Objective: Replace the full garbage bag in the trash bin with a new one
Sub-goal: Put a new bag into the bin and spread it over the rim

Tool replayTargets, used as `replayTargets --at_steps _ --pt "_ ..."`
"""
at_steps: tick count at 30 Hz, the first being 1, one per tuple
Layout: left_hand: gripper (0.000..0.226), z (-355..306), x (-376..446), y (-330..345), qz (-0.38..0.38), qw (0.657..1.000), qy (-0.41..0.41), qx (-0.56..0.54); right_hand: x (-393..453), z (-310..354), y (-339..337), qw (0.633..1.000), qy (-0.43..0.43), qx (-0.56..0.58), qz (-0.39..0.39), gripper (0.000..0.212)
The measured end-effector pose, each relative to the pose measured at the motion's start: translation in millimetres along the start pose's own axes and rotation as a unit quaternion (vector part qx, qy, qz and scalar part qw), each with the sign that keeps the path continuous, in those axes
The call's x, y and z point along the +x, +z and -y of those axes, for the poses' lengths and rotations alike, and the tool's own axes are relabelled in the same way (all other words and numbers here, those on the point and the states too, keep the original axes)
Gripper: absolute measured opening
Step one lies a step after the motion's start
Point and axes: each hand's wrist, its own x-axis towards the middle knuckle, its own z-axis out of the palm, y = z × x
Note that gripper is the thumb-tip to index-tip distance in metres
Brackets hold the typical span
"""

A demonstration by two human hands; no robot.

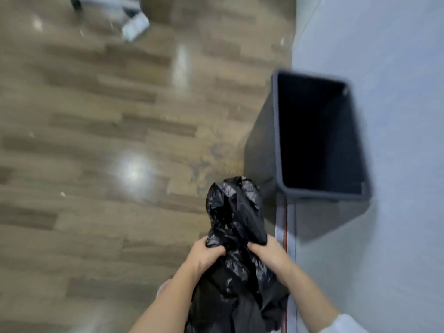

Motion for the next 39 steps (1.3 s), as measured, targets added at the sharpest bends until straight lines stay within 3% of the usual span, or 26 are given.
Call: replayTargets --at_steps 6,11,15,23,25,31,35,37,39 --pt "0.036 -132.8 -162.3 -53.5 -0.018 0.991 0.129 0.018 -154.4 142.9 -41.4 0.991 -0.118 0.006 -0.064 0.042" --pt "0.022 -214.0 -241.1 -64.8 -0.012 0.972 0.232 0.012 -237.9 221.6 -74.0 0.972 -0.183 0.036 -0.146 0.046" --pt "0.031 -255.4 -253.4 -58.6 0.001 0.957 0.29 0.011 -254.3 251.1 -103.8 0.958 -0.215 0.035 -0.184 0.045" --pt "0.03 -340.6 -232.3 -4.7 0.061 0.947 0.303 0.085 -219.2 272.0 -186.5 0.945 -0.182 0.1 -0.254 0.035" --pt "0.042 -370.5 -213.1 13.3 0.083 0.94 0.304 0.128 -200.8 274.5 -211.3 0.937 -0.18 0.14 -0.264 0.033" --pt "0.081 -451.7 -163.7 72.9 0.12 0.899 0.336 0.253 -150.6 286.0 -277.8 0.908 -0.141 0.261 -0.296 0.008" --pt "0.097 -484.9 -131.7 110.6 0.161 0.869 0.325 0.335 -126.1 290.3 -312.2 0.883 -0.097 0.305 -0.344 0.01" --pt "0.106 -488.6 -113.5 124.8 0.2 0.828 0.352 0.387 -117.4 288.9 -321.8 0.873 -0.076 0.314 -0.365 0.023" --pt "0.122 -489.8 -89.2 137.3 0.28 0.757 0.371 0.46 -108.0 284.2 -327.0 0.862 -0.047 0.316 -0.394 0.035"
